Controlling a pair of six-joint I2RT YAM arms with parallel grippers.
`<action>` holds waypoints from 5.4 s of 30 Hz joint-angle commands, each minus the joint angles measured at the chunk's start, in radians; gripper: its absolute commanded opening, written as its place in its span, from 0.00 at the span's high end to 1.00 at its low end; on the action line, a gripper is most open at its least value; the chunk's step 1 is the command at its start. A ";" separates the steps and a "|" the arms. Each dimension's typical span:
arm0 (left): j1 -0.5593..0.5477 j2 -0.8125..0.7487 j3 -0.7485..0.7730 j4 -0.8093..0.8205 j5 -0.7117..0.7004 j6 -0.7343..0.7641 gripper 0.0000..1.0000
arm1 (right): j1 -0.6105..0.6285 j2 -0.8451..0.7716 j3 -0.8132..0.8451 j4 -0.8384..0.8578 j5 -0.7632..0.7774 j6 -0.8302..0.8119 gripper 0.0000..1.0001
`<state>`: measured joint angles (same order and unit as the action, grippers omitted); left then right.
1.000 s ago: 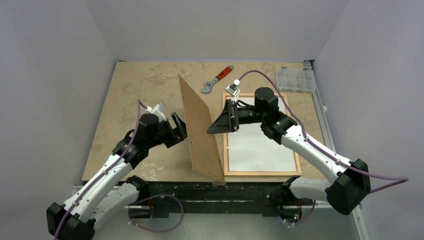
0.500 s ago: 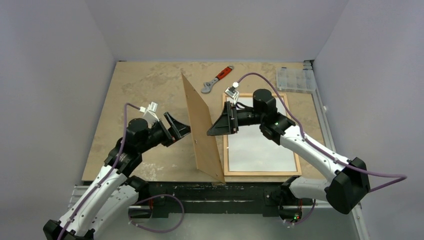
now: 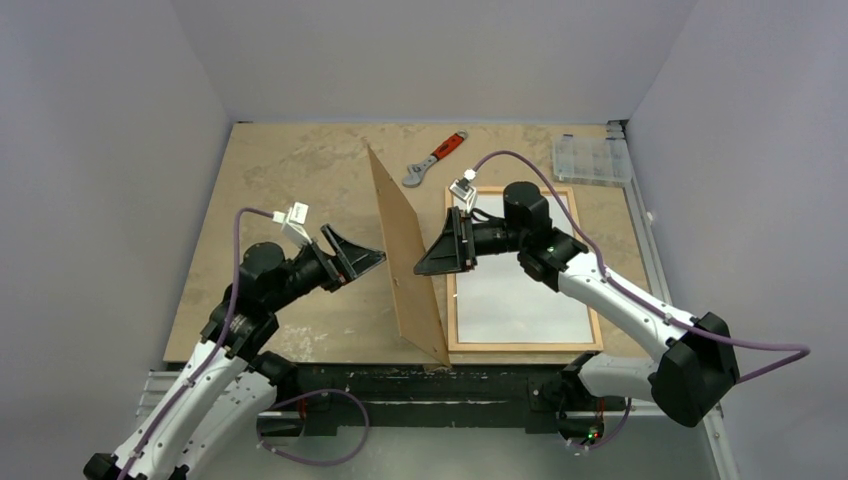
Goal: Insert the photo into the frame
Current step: Turn over the photo frame item at the center of the board, then move the photo frame to the center of the board, then adjust the photo frame item.
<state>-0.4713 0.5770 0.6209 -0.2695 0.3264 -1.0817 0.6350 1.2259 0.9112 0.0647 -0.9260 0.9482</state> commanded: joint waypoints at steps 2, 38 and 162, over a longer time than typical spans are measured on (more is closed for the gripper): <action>0.007 -0.040 0.043 0.077 0.028 0.014 0.10 | 0.003 -0.002 -0.009 0.027 0.008 -0.020 0.19; 0.007 0.031 0.180 -0.532 -0.386 0.143 1.00 | 0.003 0.065 0.015 -0.532 0.674 -0.439 0.20; 0.007 -0.236 0.274 -0.396 -0.256 0.056 0.61 | -0.302 -0.208 -0.102 0.736 -0.304 0.508 1.00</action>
<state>-0.4667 0.3214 0.8890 -0.6506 0.0978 -1.0710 0.3271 1.0607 0.7441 0.7761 -1.2266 1.4933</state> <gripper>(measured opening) 0.350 0.021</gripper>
